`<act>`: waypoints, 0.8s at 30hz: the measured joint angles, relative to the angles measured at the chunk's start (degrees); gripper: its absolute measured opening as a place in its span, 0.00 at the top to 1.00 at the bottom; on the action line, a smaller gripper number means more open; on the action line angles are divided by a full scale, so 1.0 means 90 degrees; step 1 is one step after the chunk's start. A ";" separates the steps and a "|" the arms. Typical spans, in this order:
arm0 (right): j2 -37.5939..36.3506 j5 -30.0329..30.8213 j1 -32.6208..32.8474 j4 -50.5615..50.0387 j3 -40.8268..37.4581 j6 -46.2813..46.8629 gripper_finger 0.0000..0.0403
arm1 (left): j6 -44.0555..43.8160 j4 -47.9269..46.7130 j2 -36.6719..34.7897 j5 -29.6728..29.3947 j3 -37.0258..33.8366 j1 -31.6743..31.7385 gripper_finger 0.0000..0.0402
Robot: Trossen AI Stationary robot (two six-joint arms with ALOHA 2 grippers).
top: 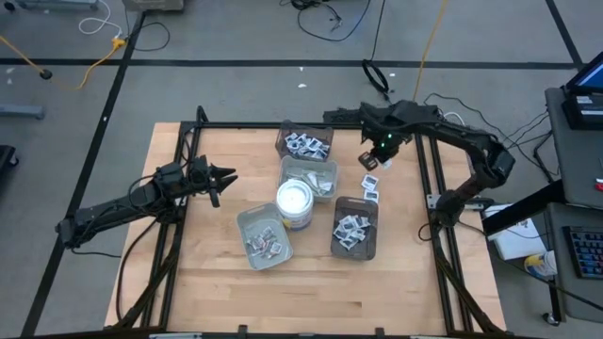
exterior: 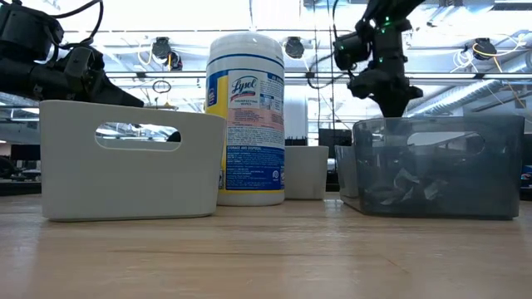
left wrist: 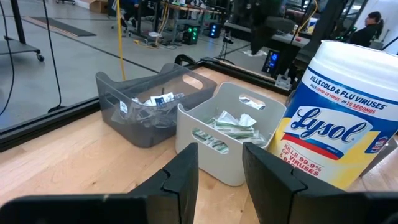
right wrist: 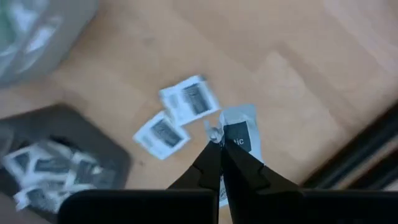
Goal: Pick & Place First Aid Supplies
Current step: Put the towelette pack into the bottom transparent black bin
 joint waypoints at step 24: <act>0.0013 -0.0010 0.4789 0.0687 0.0002 0.1647 1.00 | 0.0001 0.0000 0.0000 0.0000 0.0001 -0.0002 0.68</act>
